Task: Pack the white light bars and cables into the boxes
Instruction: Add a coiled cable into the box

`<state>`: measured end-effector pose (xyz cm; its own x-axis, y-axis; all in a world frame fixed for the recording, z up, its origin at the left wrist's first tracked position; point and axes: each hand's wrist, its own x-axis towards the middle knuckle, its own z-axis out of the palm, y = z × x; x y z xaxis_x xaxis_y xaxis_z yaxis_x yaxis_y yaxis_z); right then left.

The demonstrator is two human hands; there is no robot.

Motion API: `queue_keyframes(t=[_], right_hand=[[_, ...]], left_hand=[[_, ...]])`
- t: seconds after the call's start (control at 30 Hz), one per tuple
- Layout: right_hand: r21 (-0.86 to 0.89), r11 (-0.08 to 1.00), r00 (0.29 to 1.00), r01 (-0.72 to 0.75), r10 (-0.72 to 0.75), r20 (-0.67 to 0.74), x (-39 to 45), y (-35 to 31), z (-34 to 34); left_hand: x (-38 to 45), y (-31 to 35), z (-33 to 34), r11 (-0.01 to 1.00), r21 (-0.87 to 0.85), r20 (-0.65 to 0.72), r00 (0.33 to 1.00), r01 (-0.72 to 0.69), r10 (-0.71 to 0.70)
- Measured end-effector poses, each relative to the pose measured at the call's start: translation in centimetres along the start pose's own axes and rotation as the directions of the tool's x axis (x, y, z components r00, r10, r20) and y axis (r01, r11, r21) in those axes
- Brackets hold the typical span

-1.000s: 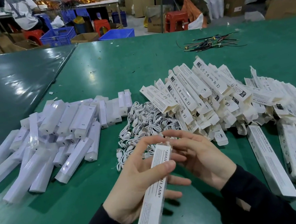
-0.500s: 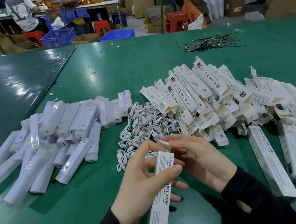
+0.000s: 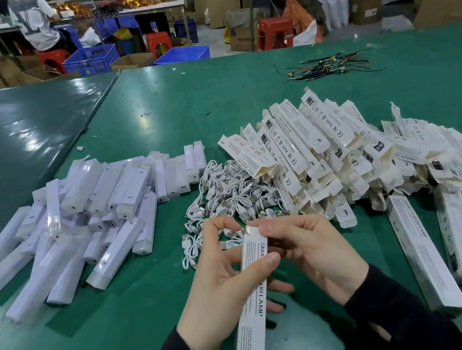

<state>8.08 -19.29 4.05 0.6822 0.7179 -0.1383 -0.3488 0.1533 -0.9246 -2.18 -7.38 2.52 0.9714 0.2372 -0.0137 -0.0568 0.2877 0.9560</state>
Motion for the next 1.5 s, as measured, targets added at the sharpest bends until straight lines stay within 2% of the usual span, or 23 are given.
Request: queue_keyframes(t=[0.2,0.3,0.4,0.5,0.57,0.6,0.67,0.73,0.8,0.87,0.93,0.97,1.0,1.03,1.07,1.1,1.13,1.17,1.2,1.23,1.33,1.4,1.5], right_hand=[[-0.169,0.973,0.988,0.155,-0.156,0.006,0.0,0.4,-0.2],[-0.203,0.929,0.950,0.311,-0.302,0.074,-0.2,0.8,-0.1],[-0.267,0.896,0.935,0.355,-0.335,0.116,-0.3,1.1,0.1],[-0.359,0.869,0.931,0.339,-0.365,-0.003,-0.1,1.2,0.0],[-0.331,0.912,0.954,0.243,-0.286,-0.090,-0.2,0.8,0.2],[-0.286,0.944,0.976,0.164,-0.196,-0.089,-0.5,0.7,0.4],[-0.157,0.987,0.999,-0.044,0.048,0.018,-1.7,1.0,1.6],[-0.123,0.972,0.960,-0.198,0.218,0.176,-3.3,1.6,3.2],[-0.149,0.974,0.954,-0.171,0.202,0.224,-4.7,2.1,4.3],[-0.231,0.972,0.992,-0.052,0.076,0.097,-5.7,1.9,4.1],[-0.318,0.946,0.989,0.064,-0.103,-0.108,-6.7,1.0,2.4],[-0.387,0.916,0.950,0.100,-0.204,-0.237,-7.4,0.4,1.0],[-0.504,0.857,0.872,0.106,-0.323,-0.367,-8.0,-0.3,-0.6],[-0.670,0.741,0.774,0.048,-0.452,-0.444,-8.7,-0.7,-2.2],[-0.817,0.572,0.688,-0.068,-0.566,-0.454,-9.3,-1.2,-3.9],[-0.897,0.382,0.642,-0.223,-0.635,-0.430,-9.7,-1.5,-5.1],[-0.901,0.212,0.640,-0.378,-0.644,-0.420,-10.0,-1.5,-6.0],[-0.867,0.064,0.668,-0.494,-0.611,-0.425,-10.0,-1.3,-6.7],[-0.836,-0.026,0.690,-0.547,-0.579,-0.434,-10.0,-1.1,-7.1],[-0.829,-0.039,0.682,-0.557,-0.591,-0.431,-10.2,-0.7,-7.4],[-0.856,-0.005,0.596,-0.517,-0.720,-0.356,-11.4,0.2,-7.0],[-0.898,-0.022,0.600,-0.439,-0.752,-0.275,-11.9,0.6,-6.6],[-0.891,-0.045,0.619,-0.452,-0.735,-0.276,-11.8,0.8,-5.9]], left_hand=[[0.1,0.0,-0.2,1.000,-0.001,-0.001,1.000,-0.003,0.003],[0.0,0.6,-0.4,1.000,-0.031,0.009,1.000,0.004,-0.003],[0.1,0.7,-0.1,0.993,-0.118,-0.024,0.999,0.021,-0.024],[0.7,1.0,-0.4,0.962,-0.271,-0.130,0.990,0.023,-0.060],[1.0,1.5,-1.3,0.864,-0.503,-0.179,0.978,0.002,-0.106],[1.2,1.7,-1.8,0.790,-0.612,-0.192,0.975,-0.026,-0.116],[1.5,1.9,-2.3,0.698,-0.708,-0.257,0.959,-0.106,-0.116],[1.7,1.6,-2.1,0.742,-0.644,-0.360,0.930,-0.186,-0.079],[1.8,1.1,-1.8,0.823,-0.531,-0.409,0.912,-0.204,-0.038],[1.7,0.7,-1.5,0.884,-0.429,-0.376,0.927,-0.187,0.014],[1.5,0.8,-1.5,0.915,-0.367,-0.331,0.943,-0.170,0.042],[1.5,0.9,-1.6,0.920,-0.358,-0.320,0.947,-0.161,0.041],[1.5,0.9,-1.8,0.924,-0.351,-0.315,0.948,-0.155,0.039],[1.5,1.0,-2.0,0.926,-0.345,-0.313,0.949,-0.152,0.039],[1.5,1.0,-2.1,0.928,-0.342,-0.316,0.948,-0.150,0.037],[1.5,0.9,-2.2,0.929,-0.340,-0.323,0.946,-0.144,0.029],[1.5,0.9,-2.2,0.932,-0.335,-0.329,0.944,-0.135,0.018],[1.5,0.9,-2.1,0.937,-0.324,-0.335,0.942,-0.128,0.013],[1.4,0.9,-2.1,0.943,-0.309,-0.338,0.941,-0.122,0.011],[1.4,0.9,-2.0,0.949,-0.292,-0.342,0.939,-0.117,0.011],[1.4,0.7,-2.2,0.958,-0.263,-0.362,0.932,-0.115,0.012],[1.4,0.7,-2.4,0.959,-0.257,-0.376,0.926,-0.119,0.014],[1.4,0.8,-2.5,0.963,-0.246,-0.385,0.923,-0.109,0.007]])
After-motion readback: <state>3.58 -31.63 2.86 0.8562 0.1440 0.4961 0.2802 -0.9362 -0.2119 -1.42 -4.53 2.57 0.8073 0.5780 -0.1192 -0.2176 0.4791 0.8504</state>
